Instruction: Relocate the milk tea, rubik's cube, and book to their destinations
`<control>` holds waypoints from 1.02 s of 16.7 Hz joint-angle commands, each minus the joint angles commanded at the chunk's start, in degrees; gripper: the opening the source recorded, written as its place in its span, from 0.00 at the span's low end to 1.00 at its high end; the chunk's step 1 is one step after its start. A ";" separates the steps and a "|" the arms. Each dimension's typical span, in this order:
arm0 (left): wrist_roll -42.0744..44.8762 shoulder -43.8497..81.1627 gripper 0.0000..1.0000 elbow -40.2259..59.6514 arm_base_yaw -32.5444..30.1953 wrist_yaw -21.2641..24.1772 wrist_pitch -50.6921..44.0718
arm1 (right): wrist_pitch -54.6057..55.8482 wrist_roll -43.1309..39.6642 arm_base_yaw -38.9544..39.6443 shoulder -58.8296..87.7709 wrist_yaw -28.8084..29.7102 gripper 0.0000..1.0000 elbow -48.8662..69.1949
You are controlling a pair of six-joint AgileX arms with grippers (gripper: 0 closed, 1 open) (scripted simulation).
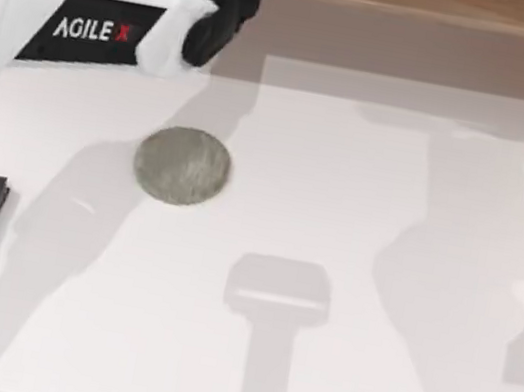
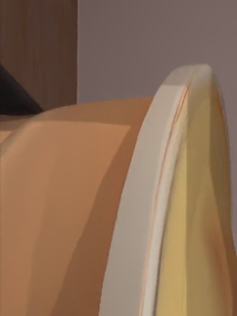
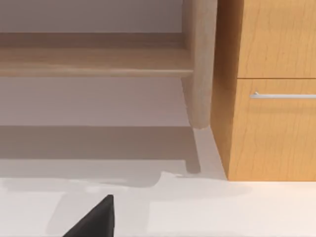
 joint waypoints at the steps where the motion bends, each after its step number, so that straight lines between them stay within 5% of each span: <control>1: 0.00 0.00 0.85 0.00 0.00 0.00 0.00 | 0.00 0.00 0.00 0.00 0.00 1.00 0.00; 12: 0.00 0.00 0.02 0.00 0.00 0.00 0.00 | 0.00 0.00 0.00 0.00 0.00 1.00 0.00; 17: 0.00 0.00 0.00 0.00 0.00 0.00 0.00 | 0.00 0.00 0.00 0.00 0.00 1.00 0.00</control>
